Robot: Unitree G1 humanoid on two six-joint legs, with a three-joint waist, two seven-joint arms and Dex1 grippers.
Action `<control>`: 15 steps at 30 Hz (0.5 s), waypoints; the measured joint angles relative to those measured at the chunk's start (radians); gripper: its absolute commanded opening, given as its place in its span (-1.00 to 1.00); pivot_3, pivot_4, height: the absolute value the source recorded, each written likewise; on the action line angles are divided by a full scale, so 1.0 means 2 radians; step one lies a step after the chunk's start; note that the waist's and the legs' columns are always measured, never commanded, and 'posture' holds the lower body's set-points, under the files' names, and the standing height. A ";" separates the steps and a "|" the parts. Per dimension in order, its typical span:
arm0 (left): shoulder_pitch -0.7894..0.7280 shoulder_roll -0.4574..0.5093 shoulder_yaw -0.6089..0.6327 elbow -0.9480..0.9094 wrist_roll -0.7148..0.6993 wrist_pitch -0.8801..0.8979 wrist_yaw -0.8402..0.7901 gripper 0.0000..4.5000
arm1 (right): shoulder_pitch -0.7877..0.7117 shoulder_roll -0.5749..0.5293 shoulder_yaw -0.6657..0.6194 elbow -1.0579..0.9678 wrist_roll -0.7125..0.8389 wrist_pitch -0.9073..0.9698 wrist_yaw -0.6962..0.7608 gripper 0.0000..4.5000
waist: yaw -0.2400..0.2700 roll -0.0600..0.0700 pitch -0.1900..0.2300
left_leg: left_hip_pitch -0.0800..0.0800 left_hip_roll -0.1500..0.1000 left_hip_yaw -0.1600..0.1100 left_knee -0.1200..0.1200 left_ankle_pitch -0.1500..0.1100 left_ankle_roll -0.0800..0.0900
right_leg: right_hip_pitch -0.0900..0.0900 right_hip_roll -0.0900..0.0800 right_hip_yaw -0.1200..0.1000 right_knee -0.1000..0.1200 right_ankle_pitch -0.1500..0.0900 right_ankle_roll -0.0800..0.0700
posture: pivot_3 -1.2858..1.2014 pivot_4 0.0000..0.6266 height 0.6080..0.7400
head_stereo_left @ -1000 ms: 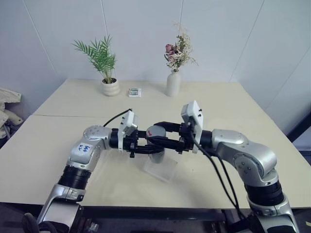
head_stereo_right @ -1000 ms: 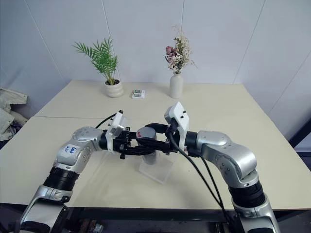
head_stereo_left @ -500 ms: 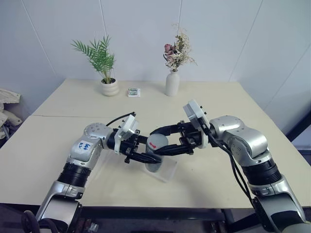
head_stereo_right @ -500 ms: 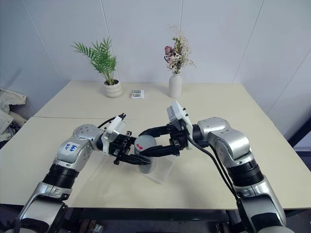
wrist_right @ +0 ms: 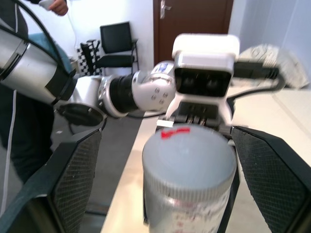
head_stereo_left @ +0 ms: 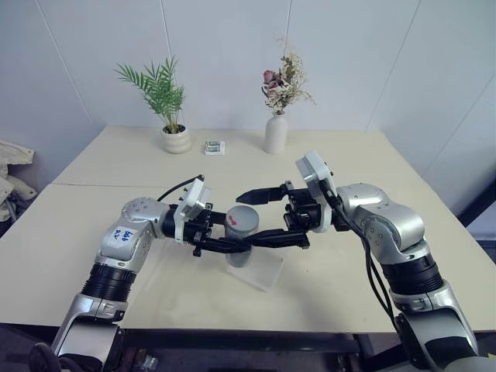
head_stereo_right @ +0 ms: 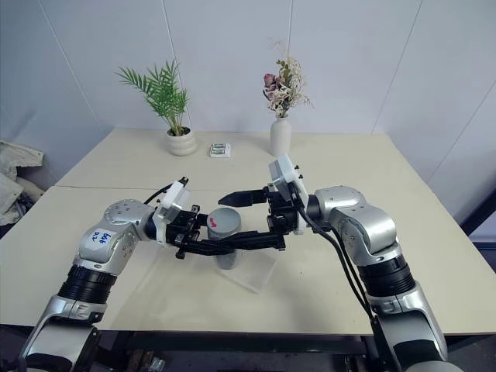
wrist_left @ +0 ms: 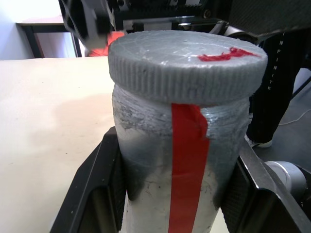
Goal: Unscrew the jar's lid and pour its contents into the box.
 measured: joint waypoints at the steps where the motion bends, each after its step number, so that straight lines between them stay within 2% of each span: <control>1: 0.002 0.000 0.000 0.000 0.000 -0.001 0.002 -0.08 | 0.000 0.003 -0.004 0.000 0.000 0.000 -0.010 0.99 | 0.000 0.000 0.000 | 0.000 0.000 0.000 0.000 0.000 0.000 | 0.000 0.000 0.000 0.000 0.000 0.000 | 0.03 -0.52 1.00; 8: 0.010 -0.007 0.015 0.004 0.002 -0.011 0.033 -0.08 | 0.018 0.026 -0.013 -0.036 -0.012 0.008 -0.096 0.99 | 0.000 0.000 0.000 | 0.000 0.000 0.000 0.000 0.000 0.000 | 0.000 0.000 0.000 0.000 0.000 0.000 | 0.03 -0.52 1.00; 15: 0.009 -0.025 0.017 0.026 0.013 -0.025 0.068 -0.08 | 0.026 0.053 0.016 -0.076 -0.026 0.049 -0.170 0.99 | 0.001 0.000 0.000 | 0.000 0.000 0.000 0.000 0.000 0.000 | 0.000 0.000 0.000 0.000 0.000 0.000 | 0.03 -0.52 1.00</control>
